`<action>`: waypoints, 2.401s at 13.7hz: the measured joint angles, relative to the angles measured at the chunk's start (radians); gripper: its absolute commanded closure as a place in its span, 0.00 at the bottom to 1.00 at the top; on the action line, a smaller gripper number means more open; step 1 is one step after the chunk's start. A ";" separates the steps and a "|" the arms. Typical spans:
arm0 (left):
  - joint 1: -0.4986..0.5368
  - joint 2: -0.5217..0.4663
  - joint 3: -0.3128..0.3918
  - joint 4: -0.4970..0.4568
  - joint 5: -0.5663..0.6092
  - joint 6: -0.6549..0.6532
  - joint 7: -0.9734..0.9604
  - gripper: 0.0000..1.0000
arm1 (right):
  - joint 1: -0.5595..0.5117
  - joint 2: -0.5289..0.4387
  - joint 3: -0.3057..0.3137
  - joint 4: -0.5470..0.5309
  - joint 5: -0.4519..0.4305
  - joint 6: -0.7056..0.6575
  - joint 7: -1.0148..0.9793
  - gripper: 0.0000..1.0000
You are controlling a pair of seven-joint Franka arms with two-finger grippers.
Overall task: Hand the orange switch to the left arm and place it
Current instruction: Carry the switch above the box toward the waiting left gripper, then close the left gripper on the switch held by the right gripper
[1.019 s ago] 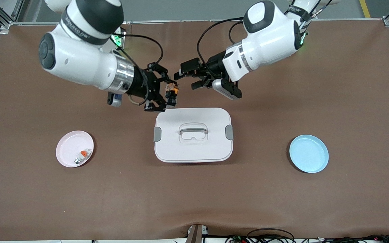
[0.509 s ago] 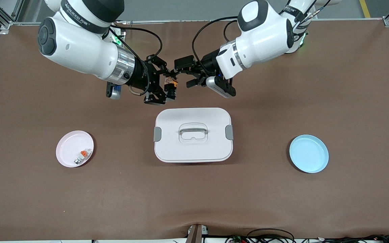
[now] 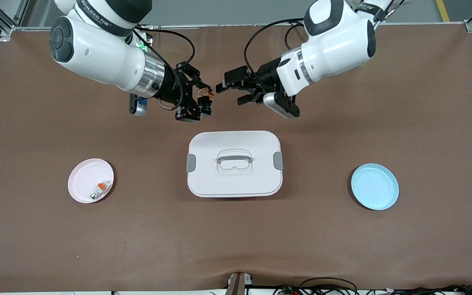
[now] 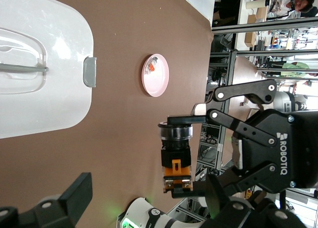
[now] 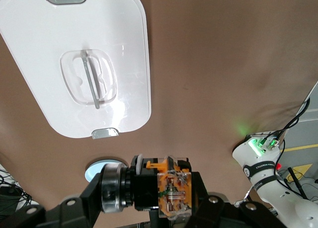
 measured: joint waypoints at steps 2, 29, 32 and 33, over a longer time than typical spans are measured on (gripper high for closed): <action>-0.004 0.000 -0.001 0.003 0.000 0.000 -0.010 0.00 | 0.011 -0.001 0.000 0.000 0.000 0.013 0.000 1.00; -0.060 0.041 -0.001 0.018 0.009 0.082 -0.045 0.59 | 0.058 -0.015 0.001 0.011 0.000 0.048 0.040 1.00; -0.063 0.040 -0.003 0.021 0.009 0.082 -0.046 0.85 | 0.060 -0.013 0.001 0.008 0.000 0.048 0.040 1.00; -0.063 0.040 -0.003 0.023 0.014 0.082 -0.047 0.89 | 0.061 -0.011 0.001 0.007 -0.001 0.049 0.040 1.00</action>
